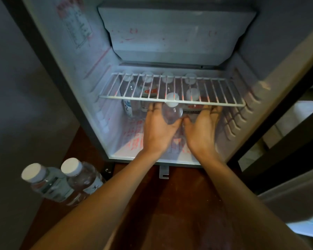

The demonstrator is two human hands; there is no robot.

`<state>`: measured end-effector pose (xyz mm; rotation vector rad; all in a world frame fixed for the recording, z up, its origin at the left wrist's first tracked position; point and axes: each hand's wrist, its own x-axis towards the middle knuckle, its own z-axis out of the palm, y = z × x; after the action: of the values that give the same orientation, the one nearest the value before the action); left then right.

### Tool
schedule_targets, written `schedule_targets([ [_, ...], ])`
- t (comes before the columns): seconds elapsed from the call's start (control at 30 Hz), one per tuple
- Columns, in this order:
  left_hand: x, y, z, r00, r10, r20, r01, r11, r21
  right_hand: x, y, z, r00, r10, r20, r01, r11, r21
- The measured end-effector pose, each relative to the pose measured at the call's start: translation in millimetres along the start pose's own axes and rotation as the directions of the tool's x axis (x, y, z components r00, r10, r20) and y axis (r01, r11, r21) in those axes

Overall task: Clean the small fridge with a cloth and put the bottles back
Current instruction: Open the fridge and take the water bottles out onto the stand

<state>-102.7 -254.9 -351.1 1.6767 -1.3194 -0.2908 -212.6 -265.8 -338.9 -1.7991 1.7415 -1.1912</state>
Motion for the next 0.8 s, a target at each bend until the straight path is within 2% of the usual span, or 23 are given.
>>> schedule_targets([
  [0.2,-30.3,-5.7,-27.7,0.999,0.043,-0.029,-0.045,0.996,-0.075,-29.8,1.4,-5.2,0.999,-0.024,-0.022,0.028,0.984,0.174],
  [0.3,-46.3,-9.6,-46.2,0.998,0.061,-0.012,-0.062,0.995,-0.074,-54.1,-0.6,-7.6,0.998,-0.061,-0.022,0.065,0.976,0.209],
  [0.43,-66.2,-13.6,-78.2,0.997,0.072,0.027,-0.072,0.997,-0.004,-83.0,-5.9,-7.9,0.992,-0.122,0.003,0.12,0.979,0.162],
  [0.63,-88.5,-14.7,-127.8,0.993,-0.026,0.116,0.013,0.994,0.113,-110.0,-25.3,-5.8,0.988,-0.128,0.085,0.108,0.972,0.207],
  [0.8,-94.6,-23.5,-162.1,0.967,-0.12,0.225,0.036,0.939,0.343,-135.4,-35.4,3.7,0.969,-0.143,0.203,0.1,0.973,0.209],
])
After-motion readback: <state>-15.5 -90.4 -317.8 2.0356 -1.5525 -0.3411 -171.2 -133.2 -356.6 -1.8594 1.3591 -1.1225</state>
